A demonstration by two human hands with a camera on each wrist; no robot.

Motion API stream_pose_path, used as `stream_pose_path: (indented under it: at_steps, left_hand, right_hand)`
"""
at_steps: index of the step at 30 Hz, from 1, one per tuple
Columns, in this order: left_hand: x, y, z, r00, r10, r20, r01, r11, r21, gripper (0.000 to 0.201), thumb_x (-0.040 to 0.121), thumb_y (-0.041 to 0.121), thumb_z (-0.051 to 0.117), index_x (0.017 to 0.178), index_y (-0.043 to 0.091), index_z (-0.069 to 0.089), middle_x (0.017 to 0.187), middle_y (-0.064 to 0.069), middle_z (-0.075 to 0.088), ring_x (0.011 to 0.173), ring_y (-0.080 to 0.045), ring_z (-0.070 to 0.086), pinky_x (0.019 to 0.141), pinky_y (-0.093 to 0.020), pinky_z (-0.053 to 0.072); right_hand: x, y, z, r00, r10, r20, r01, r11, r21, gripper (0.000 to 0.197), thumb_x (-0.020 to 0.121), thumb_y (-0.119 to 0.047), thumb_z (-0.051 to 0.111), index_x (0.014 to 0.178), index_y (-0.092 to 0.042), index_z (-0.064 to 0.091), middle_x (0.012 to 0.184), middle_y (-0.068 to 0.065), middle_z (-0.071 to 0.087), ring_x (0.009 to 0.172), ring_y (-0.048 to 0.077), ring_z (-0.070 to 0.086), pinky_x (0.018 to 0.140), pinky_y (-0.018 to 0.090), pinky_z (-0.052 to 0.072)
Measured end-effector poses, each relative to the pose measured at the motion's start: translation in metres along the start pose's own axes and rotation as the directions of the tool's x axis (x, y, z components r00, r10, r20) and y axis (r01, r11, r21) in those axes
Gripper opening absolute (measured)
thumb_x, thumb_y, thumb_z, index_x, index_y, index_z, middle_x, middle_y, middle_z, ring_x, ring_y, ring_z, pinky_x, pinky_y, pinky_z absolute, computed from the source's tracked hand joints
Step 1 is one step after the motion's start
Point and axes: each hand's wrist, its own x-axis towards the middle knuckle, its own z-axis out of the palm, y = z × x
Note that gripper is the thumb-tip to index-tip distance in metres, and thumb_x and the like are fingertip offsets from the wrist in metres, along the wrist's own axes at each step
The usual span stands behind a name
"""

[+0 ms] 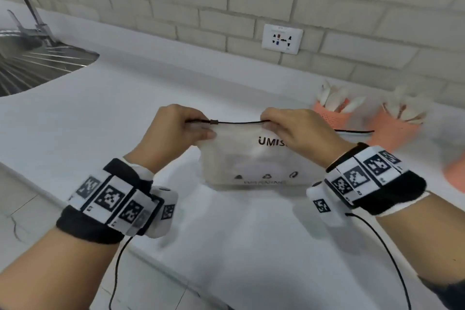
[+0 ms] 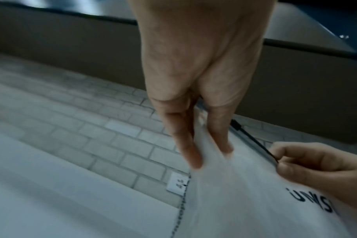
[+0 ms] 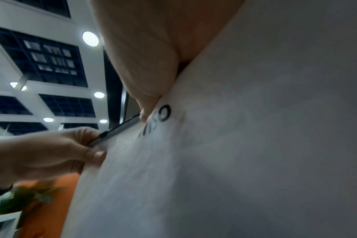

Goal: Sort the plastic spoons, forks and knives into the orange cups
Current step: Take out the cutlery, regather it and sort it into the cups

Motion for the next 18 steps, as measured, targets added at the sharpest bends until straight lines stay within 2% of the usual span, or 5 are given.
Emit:
stream_pose_path:
  at_steps: [4, 9, 11, 14, 18]
  left_hand:
    - [0.007, 0.022, 0.047, 1.0, -0.001, 0.005, 0.002, 0.968, -0.251, 0.006, 0.076, 0.004, 0.073, 0.081, 0.004, 0.071, 0.07, -0.002, 0.066, 0.057, -0.003, 0.062, 0.055, -0.015, 0.054]
    - [0.022, 0.067, 0.11, 0.994, 0.088, 0.071, -0.055, 0.923, -0.381, 0.007, 0.085, 0.004, 0.064, 0.079, 0.006, 0.065, 0.069, -0.004, 0.062, 0.056, -0.003, 0.061, 0.054, -0.016, 0.054]
    - [0.022, 0.086, 0.131, 0.982, 0.132, 0.133, -0.064, 0.904, -0.424, 0.008, 0.088, 0.004, 0.06, 0.084, 0.006, 0.066, 0.07, -0.004, 0.062, 0.061, -0.008, 0.062, 0.057, -0.017, 0.054]
    - [0.016, 0.113, 0.158, 0.943, 0.235, 0.234, -0.098, 0.873, -0.478, 0.013, 0.089, 0.003, 0.059, 0.095, 0.008, 0.068, 0.073, -0.002, 0.065, 0.06, -0.001, 0.064, 0.058, -0.016, 0.053]
    - [0.007, 0.137, 0.186, 0.931, 0.284, 0.23, -0.153, 0.874, -0.461, 0.007, 0.083, 0.003, 0.066, 0.084, -0.004, 0.065, 0.077, -0.014, 0.063, 0.066, -0.018, 0.062, 0.06, -0.034, 0.059]
  right_hand:
    - [-0.043, 0.018, -0.031, 0.991, 0.13, -0.041, -0.131, 0.991, -0.037, 0.025, 0.096, -0.035, 0.044, 0.103, -0.017, 0.06, 0.088, 0.002, 0.068, 0.083, 0.027, 0.061, 0.068, 0.037, 0.046]
    - [-0.098, 0.055, -0.059, 0.956, 0.28, -0.088, -0.289, 0.949, -0.122, 0.022, 0.096, -0.027, 0.045, 0.099, -0.01, 0.059, 0.093, 0.006, 0.066, 0.088, 0.031, 0.06, 0.071, 0.038, 0.043]
    - [-0.113, 0.061, -0.067, 0.949, 0.305, -0.083, -0.313, 0.941, -0.128, 0.02, 0.095, -0.023, 0.046, 0.105, -0.01, 0.058, 0.099, 0.006, 0.064, 0.095, 0.029, 0.059, 0.072, 0.036, 0.042]
    - [-0.124, 0.056, -0.071, 0.957, 0.261, -0.129, -0.266, 0.964, -0.027, 0.031, 0.091, -0.033, 0.051, 0.116, -0.014, 0.058, 0.112, 0.003, 0.062, 0.104, 0.023, 0.057, 0.08, 0.036, 0.045]
    - [-0.126, 0.062, -0.072, 0.942, 0.272, -0.197, -0.277, 0.961, 0.003, 0.022, 0.09, -0.023, 0.054, 0.092, -0.004, 0.065, 0.093, 0.011, 0.067, 0.091, 0.029, 0.06, 0.074, 0.032, 0.037]
